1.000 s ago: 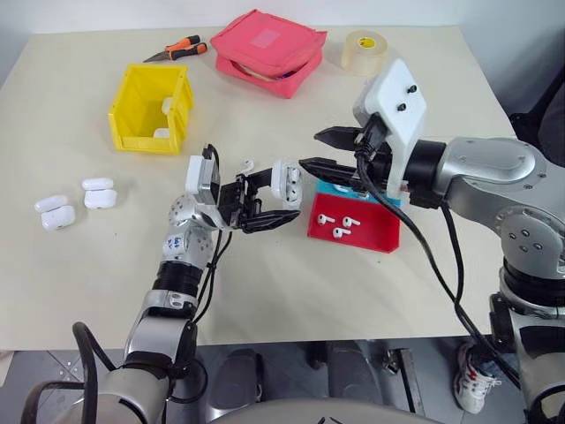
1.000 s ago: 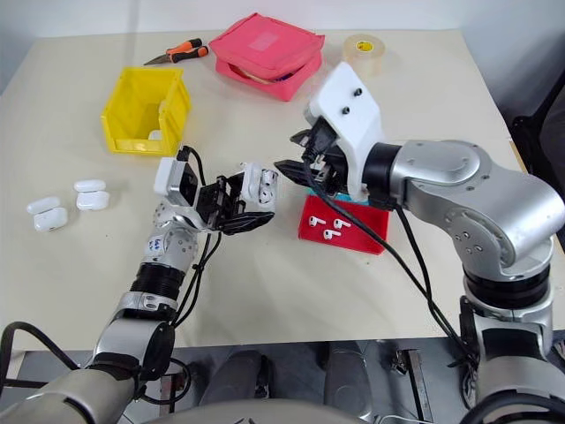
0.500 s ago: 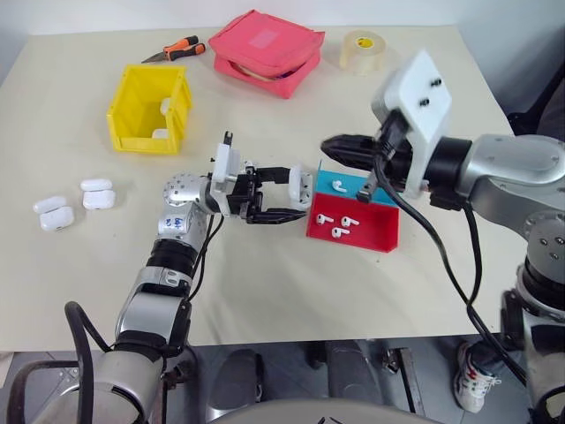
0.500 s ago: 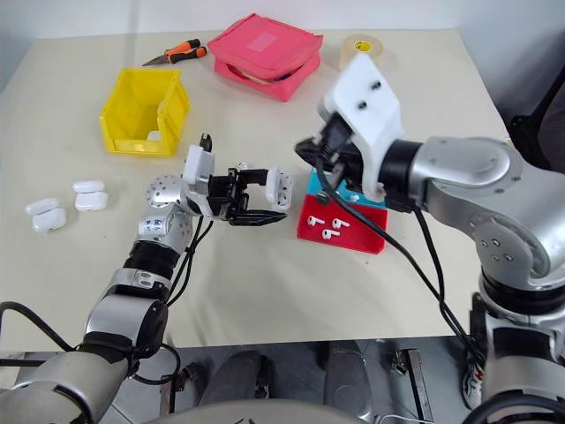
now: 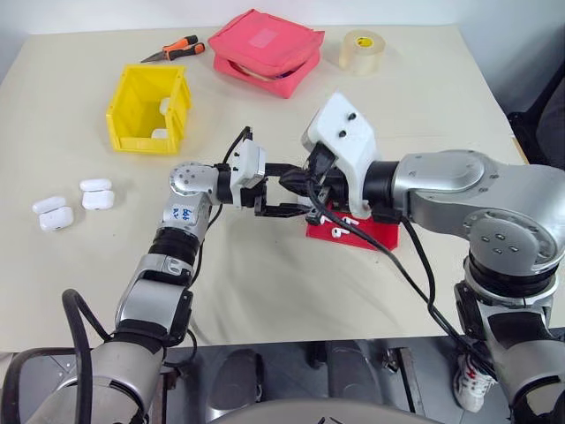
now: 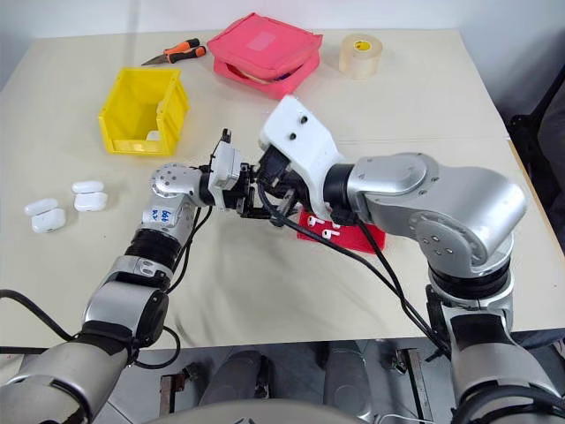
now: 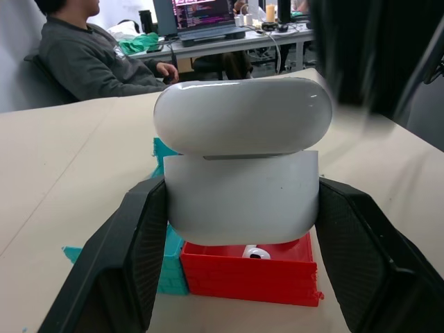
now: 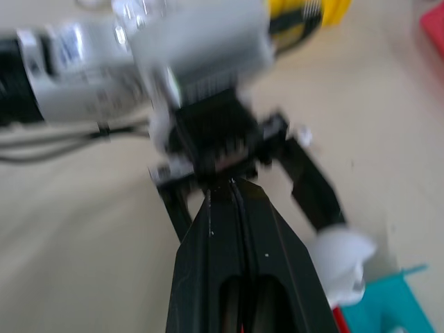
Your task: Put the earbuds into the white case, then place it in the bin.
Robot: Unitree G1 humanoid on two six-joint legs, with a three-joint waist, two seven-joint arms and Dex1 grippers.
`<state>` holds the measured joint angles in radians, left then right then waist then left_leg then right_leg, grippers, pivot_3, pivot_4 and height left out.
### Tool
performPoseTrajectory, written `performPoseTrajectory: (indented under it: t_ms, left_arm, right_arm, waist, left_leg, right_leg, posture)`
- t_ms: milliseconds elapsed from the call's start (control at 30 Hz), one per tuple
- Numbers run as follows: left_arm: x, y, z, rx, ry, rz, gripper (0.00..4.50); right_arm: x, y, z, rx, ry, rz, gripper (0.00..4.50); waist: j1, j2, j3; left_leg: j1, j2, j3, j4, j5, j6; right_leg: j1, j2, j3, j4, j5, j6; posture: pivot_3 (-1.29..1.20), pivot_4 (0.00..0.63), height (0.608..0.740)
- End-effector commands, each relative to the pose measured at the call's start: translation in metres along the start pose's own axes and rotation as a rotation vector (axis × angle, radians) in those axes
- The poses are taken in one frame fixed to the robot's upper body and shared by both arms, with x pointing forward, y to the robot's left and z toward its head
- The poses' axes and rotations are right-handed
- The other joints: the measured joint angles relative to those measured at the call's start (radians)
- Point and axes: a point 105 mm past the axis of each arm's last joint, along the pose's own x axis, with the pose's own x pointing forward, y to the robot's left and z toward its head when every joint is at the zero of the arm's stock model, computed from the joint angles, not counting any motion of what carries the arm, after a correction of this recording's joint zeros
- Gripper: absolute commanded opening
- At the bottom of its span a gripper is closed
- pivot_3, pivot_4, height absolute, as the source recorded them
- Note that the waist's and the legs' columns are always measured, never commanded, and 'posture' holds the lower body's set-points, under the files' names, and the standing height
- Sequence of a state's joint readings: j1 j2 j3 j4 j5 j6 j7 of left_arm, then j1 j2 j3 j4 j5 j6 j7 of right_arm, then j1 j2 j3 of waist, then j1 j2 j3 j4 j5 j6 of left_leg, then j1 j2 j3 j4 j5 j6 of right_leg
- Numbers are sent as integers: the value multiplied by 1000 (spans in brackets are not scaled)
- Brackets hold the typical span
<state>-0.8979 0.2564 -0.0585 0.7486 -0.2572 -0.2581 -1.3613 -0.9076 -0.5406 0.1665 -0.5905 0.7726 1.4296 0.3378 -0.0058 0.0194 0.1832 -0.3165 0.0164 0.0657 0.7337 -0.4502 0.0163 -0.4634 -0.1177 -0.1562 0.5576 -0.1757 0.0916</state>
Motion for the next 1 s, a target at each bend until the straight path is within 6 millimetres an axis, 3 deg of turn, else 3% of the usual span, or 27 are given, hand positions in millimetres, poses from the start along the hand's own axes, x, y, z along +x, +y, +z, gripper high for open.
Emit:
performPoseTrajectory:
  t_ms: [33, 233, 367, 667, 800, 1000]
  left_arm:
    - [-4, 5, 24, 73, -59, 4, 2789]
    - [-15, 6, 38, 85, -107, 43, 2789]
    - [-23, 11, 46, 89, -141, 105, 2789]
    - [-45, 34, 61, 77, -214, 326, 2789]
    - [-74, 52, 64, 60, -216, 519, 2789]
    - [-120, 71, 65, 70, -155, 764, 2789]
  right_arm:
    - [-10, -14, 0, -25, -9, -58, 27]
    - [-37, -41, -17, -20, 51, -168, 27]
    - [-50, -50, -22, -9, 29, -195, 27]
    - [-64, -36, -12, 20, -249, -34, 27]
    - [-82, -26, -10, 52, -385, 99, 921]
    - [-95, -24, -9, -42, -467, 172, 3105]
  waist:
    - [1, 0, 0]
    - [3, 0, 0]
    - [3, 0, 0]
    - [5, -1, 0]
    - [4, -1, 0]
    - [3, -1, 1]
  left_leg:
    - [0, 0, 0, 0, 0, 0]
    - [0, 0, 0, 0, 0, 0]
    - [0, 0, 0, 0, 0, 0]
    - [0, 0, 0, 0, 0, 0]
    - [0, 0, 0, 0, 0, 0]
    - [1, 0, 0, 0, 0, 0]
  right_leg:
    - [0, 0, 0, 0, 0, 0]
    - [0, 0, 0, 0, 0, 0]
    - [0, 0, 0, 0, 0, 0]
    - [0, 0, 0, 0, 0, 0]
    - [1, 0, 0, 0, 0, 0]
    - [1, 0, 0, 0, 0, 0]
  posture:
    - [0, 150, 740]
    - [0, 150, 740]
    - [0, 150, 740]
    - [0, 150, 740]
    - [0, 150, 740]
    - [0, 150, 740]
